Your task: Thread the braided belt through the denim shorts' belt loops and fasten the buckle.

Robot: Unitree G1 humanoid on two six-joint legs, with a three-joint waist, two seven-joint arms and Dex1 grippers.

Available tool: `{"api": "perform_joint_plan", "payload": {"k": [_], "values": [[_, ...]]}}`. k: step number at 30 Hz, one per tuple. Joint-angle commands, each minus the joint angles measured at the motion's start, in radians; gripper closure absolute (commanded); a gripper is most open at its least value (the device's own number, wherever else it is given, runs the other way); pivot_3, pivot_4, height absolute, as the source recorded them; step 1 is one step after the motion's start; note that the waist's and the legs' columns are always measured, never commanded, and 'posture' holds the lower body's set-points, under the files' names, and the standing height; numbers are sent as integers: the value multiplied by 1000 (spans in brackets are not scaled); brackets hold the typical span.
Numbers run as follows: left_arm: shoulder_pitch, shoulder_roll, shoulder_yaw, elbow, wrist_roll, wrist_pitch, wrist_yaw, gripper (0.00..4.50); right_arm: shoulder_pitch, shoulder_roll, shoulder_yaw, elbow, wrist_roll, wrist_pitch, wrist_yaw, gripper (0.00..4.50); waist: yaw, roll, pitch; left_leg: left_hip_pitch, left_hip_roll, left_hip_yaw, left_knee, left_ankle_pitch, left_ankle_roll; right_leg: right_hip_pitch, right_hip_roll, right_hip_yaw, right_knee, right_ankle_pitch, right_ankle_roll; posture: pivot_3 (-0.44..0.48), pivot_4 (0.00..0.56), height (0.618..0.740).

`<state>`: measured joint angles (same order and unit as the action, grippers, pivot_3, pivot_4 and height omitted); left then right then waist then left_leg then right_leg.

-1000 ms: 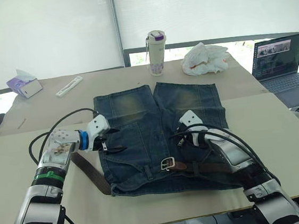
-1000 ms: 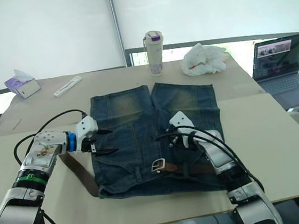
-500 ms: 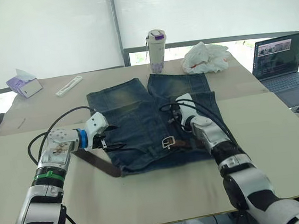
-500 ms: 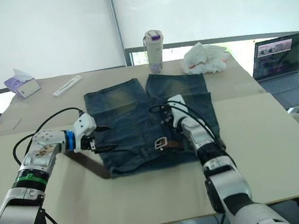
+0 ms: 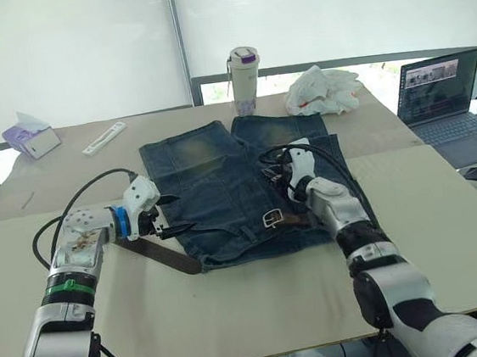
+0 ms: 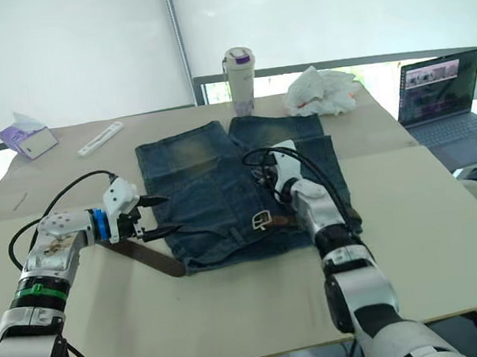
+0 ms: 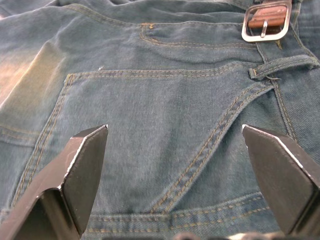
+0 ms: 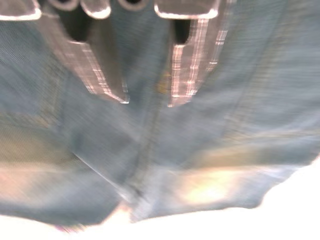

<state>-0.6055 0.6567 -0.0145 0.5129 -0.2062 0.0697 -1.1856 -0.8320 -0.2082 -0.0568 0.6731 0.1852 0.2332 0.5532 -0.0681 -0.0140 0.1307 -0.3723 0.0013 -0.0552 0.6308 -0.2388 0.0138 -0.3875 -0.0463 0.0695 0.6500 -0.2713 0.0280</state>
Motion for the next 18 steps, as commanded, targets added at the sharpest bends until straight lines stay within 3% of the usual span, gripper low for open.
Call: {"api": "perform_joint_plan", "payload": {"k": [1,4,9,11,18], "values": [[62,11,82,-116,-78,49,29,0,75,-175,4,-263,46,91,194,1122,10,0,0,0,0,0,0,0,0,0,0,0,0,0,0,0,150,740],[135,11,122,-215,-119,103,65,0,177,-374,36,-344,14,68,353,141,27,1,0,-1,-2,0,0,0,0,1,-2,-1,-3,0,1,0,150,740],[221,-12,218,-287,-133,190,257,0,338,-612,33,-396,16,53,531,24,28,1,0,1,-2,2,1,0,0,2,-3,0,-8,0,1,0,150,740],[242,-28,242,-304,-139,201,303,0,391,-659,47,-414,7,69,567,24,24,1,0,1,-1,3,1,0,0,2,-2,1,-8,0,2,0,150,740],[213,-54,248,-256,-108,165,382,0,463,-644,109,-431,-39,182,527,24,24,1,0,3,2,4,1,0,0,2,2,2,-8,0,1,0,150,740]]}}
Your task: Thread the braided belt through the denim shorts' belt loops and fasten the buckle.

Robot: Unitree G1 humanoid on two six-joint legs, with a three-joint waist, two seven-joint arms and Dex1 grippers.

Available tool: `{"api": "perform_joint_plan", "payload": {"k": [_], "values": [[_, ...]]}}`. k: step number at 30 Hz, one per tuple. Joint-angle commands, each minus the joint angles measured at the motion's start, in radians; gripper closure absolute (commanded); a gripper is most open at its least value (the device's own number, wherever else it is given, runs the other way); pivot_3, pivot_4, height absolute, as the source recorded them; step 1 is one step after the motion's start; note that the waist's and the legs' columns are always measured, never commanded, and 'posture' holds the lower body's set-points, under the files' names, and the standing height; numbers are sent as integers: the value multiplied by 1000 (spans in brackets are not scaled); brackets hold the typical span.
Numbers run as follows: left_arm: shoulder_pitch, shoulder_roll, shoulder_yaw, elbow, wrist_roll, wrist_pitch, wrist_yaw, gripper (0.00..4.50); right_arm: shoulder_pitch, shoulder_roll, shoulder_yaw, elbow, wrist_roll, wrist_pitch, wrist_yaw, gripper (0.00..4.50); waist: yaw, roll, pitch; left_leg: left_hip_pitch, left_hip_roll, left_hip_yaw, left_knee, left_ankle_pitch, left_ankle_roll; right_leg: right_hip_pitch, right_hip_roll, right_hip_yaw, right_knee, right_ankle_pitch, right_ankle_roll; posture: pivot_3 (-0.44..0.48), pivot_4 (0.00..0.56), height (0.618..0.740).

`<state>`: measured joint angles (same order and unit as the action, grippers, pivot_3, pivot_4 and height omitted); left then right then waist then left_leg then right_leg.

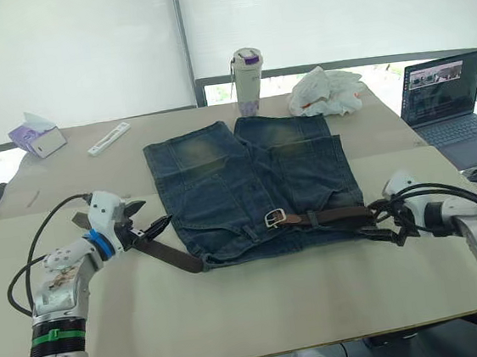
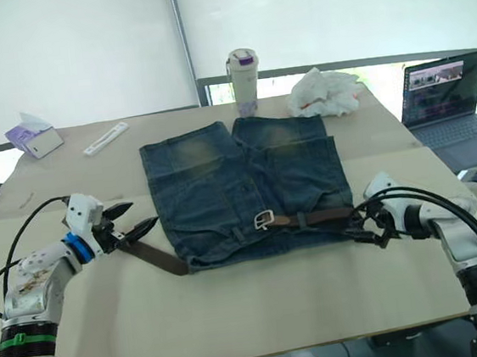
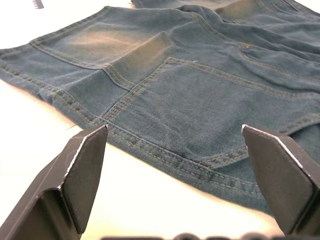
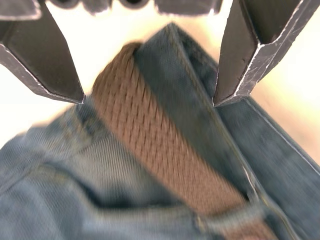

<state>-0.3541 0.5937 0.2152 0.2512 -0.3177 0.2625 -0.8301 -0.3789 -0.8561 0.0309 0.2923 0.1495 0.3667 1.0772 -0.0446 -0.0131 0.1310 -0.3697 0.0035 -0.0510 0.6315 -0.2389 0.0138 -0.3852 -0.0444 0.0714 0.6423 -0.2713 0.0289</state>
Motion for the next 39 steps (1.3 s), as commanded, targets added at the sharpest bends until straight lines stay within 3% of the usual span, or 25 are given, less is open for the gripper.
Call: {"api": "perform_joint_plan", "payload": {"k": [1,2,5,11,17,18,24,29,39], "values": [[-46,6,19,12,1,-26,31,0,17,9,25,-66,3,65,5,24,2,0,0,0,0,0,0,0,0,0,0,0,0,0,0,0,150,740],[-50,6,18,15,-1,-26,32,0,22,18,25,-86,8,85,1,24,3,-2,-1,0,0,0,0,0,0,0,-1,0,0,0,0,0,150,740],[-51,12,8,25,7,-35,32,0,51,48,25,-188,57,189,8,808,2,-3,-2,0,0,0,0,0,0,1,0,0,0,0,0,0,150,740],[-56,17,19,52,27,-35,86,0,87,85,-21,-305,119,281,-36,2858,1,-3,-2,0,3,0,-1,0,0,1,1,0,0,0,0,0,150,740],[-80,2,66,72,38,-32,227,0,108,40,-71,-270,96,96,-27,2858,14,-3,-1,0,1,0,-1,0,0,0,-1,-1,-1,0,0,0,150,740],[-82,-4,75,70,44,-36,263,0,120,27,-82,-276,107,78,-7,2289,18,-3,-1,0,0,0,0,0,0,0,-2,-1,-1,0,0,0,150,740],[-102,-31,93,73,83,-16,441,0,192,-33,-116,-330,137,24,41,332,32,-3,-1,-1,-2,0,0,0,0,0,-4,-1,-1,0,0,0,150,740],[-159,-44,82,158,167,28,625,0,226,-24,-187,-470,252,11,88,332,31,-4,-1,-1,-3,-1,0,0,0,0,-4,-1,-1,0,0,0,150,740],[-382,-129,-11,423,304,47,858,0,90,105,-152,-774,471,198,-70,332,36,-8,0,-3,-4,-3,0,0,-1,0,-3,-3,-1,0,0,0,150,740]]}}
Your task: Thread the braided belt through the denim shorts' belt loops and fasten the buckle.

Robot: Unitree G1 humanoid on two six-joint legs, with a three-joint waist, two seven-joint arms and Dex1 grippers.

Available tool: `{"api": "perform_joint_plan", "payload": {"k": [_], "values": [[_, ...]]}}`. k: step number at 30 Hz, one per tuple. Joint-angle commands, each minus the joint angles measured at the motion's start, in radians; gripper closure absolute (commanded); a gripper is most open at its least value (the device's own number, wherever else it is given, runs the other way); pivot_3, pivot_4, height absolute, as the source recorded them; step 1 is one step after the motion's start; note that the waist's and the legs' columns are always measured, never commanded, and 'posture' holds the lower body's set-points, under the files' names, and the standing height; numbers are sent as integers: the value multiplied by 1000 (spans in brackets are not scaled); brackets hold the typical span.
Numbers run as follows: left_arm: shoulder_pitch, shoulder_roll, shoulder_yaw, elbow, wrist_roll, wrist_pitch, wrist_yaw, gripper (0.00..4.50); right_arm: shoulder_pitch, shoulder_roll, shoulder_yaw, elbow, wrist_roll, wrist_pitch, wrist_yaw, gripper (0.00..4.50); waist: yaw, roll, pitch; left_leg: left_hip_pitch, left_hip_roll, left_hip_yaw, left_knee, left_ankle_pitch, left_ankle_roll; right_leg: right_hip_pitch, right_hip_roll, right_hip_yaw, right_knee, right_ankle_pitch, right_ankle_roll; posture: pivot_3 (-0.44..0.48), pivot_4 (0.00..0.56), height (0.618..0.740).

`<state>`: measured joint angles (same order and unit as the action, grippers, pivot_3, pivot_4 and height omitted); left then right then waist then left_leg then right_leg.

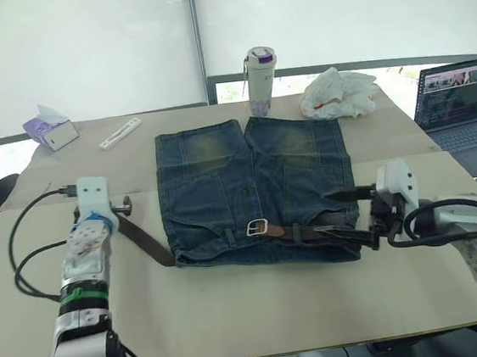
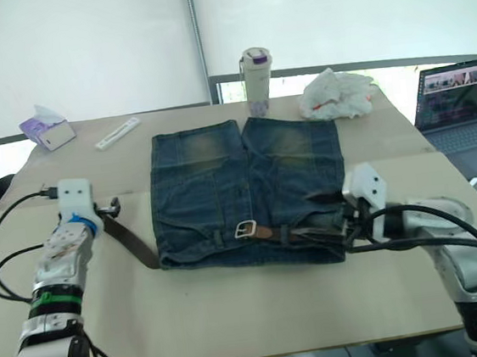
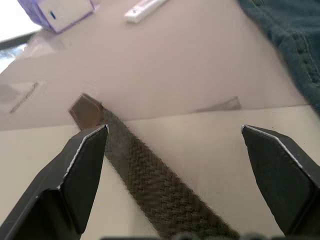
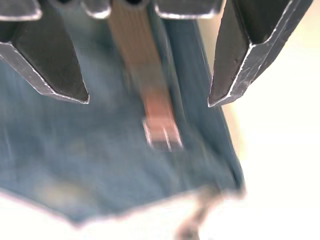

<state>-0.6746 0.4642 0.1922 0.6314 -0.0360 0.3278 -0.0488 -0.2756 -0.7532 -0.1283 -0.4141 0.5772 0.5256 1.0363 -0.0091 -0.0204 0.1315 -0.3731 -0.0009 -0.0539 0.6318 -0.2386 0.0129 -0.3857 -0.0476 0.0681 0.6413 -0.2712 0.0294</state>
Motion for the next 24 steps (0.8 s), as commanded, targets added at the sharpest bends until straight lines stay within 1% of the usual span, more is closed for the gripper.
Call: {"api": "perform_joint_plan", "payload": {"k": [1,4,6,9,14,19,22,24], "values": [[-89,-12,24,76,23,-24,125,0,-17,13,20,-81,47,44,-43,332,2,-2,-1,0,0,0,0,0,0,0,-1,0,0,0,0,0,150,740],[-144,-29,50,151,21,-37,227,0,-21,30,42,-95,51,51,-70,332,4,-3,-1,0,-1,0,0,0,0,-1,-5,-1,0,1,1,0,150,740],[-166,-36,65,187,12,-34,273,0,-24,42,53,-93,44,46,-82,332,3,-3,-1,0,-2,1,0,0,0,-1,-7,-1,0,1,2,0,150,740],[-187,-34,63,247,9,-30,278,0,-31,55,65,-87,37,32,-101,332,1,-3,-1,0,-3,2,0,1,-1,-1,-8,-1,0,1,3,0,150,740],[-224,-24,95,346,-23,11,306,0,-42,67,67,-82,31,20,-117,332,-1,-3,-1,0,-3,2,-1,2,-4,-1,-7,-2,0,1,3,0,150,740],[-227,-25,112,359,-34,8,336,0,-49,76,67,-72,25,14,-132,332,-2,-3,-1,0,-3,1,-2,3,-6,-1,-8,-3,0,1,3,0,150,740],[-215,-33,134,346,-52,5,365,792,-59,85,65,-64,25,11,-137,300,-3,-3,-1,0,-3,1,-4,5,-9,-1,-8,-3,0,1,3,0,150,740],[-208,-37,144,335,-60,-7,380,1699,-68,92,65,-56,26,9,-141,300,-3,-3,0,0,-3,1,-4,6,-9,-1,-8,-3,0,1,3,0,150,740]]}}
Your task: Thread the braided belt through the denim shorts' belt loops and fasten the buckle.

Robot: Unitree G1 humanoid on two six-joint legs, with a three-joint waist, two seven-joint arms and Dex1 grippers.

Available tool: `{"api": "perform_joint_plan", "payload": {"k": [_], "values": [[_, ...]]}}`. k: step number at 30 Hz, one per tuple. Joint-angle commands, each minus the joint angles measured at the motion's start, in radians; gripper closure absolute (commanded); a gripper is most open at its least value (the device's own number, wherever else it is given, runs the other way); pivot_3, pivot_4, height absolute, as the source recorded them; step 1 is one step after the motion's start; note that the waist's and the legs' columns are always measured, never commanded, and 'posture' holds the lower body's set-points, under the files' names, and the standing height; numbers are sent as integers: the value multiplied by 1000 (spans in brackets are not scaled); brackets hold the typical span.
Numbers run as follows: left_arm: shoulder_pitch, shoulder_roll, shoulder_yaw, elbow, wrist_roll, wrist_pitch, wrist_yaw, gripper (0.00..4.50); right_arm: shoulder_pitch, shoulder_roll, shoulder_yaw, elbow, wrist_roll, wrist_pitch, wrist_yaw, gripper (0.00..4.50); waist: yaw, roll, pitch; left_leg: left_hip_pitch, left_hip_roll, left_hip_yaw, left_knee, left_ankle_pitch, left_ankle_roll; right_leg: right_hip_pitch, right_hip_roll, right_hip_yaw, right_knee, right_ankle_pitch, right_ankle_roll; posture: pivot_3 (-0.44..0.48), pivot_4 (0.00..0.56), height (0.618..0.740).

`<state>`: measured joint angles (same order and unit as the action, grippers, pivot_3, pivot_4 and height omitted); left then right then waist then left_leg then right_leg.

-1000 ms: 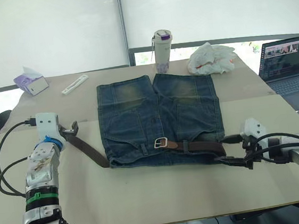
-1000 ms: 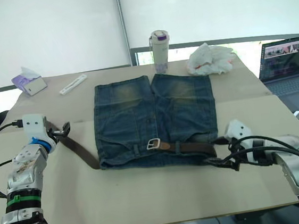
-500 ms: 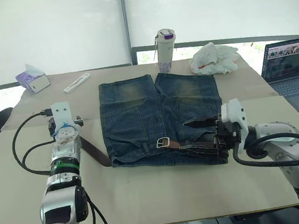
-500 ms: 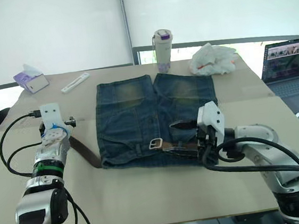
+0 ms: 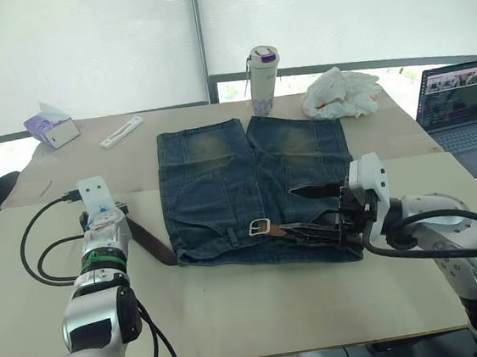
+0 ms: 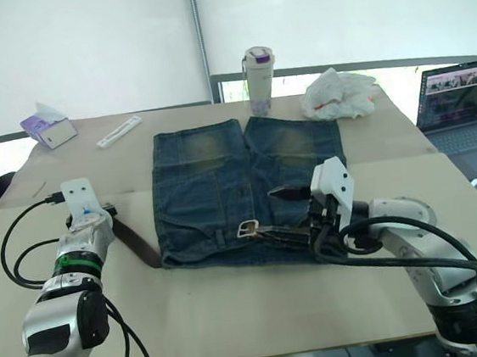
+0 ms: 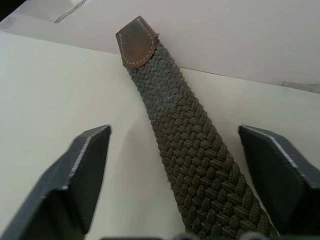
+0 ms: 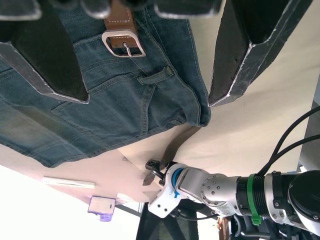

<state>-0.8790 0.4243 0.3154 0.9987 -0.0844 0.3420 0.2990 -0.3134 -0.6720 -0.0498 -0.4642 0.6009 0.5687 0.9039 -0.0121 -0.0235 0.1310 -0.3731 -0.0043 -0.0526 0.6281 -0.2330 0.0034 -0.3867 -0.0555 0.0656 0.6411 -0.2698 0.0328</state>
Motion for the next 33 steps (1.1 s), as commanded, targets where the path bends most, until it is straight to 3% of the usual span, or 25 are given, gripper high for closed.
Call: {"api": "perform_joint_plan", "payload": {"k": [1,6,13,20,24,28,33], "values": [[1,-2,33,-40,-22,-33,40,2184,-34,12,-13,-2,2,-36,-8,300,0,0,0,0,0,0,0,0,0,0,0,0,0,0,0,0,150,740],[30,-18,61,-102,-49,-85,48,4474,-47,19,-8,22,-8,-49,-7,300,1,0,0,0,0,0,0,0,0,0,-1,0,0,0,0,0,150,740],[137,-65,-54,-413,-69,-351,-314,4474,-73,49,-24,66,-9,-45,-55,300,3,0,0,-1,0,0,-1,1,-2,0,-2,0,-1,0,0,0,150,740],[291,37,-364,-682,171,-683,-597,4474,-143,164,-102,74,149,151,-269,300,-1,1,0,0,0,1,-3,1,-2,0,-3,2,-1,1,0,0,150,740],[281,88,-454,-654,320,-865,-594,4474,-173,204,-104,61,216,281,-383,300,-2,2,-1,0,1,1,-3,1,-2,0,-2,2,-1,1,0,0,150,740],[225,130,-512,-606,559,-1037,-423,4474,-236,371,-186,91,474,457,-681,300,-4,2,0,0,1,1,-3,1,-2,-1,-2,2,-1,1,0,0,150,740],[201,143,-548,-593,722,-1157,-266,4474,-277,521,-246,140,675,478,-982,300,-2,2,-1,-2,1,1,-3,1,-2,-1,-3,1,0,1,0,0,150,740]]}}
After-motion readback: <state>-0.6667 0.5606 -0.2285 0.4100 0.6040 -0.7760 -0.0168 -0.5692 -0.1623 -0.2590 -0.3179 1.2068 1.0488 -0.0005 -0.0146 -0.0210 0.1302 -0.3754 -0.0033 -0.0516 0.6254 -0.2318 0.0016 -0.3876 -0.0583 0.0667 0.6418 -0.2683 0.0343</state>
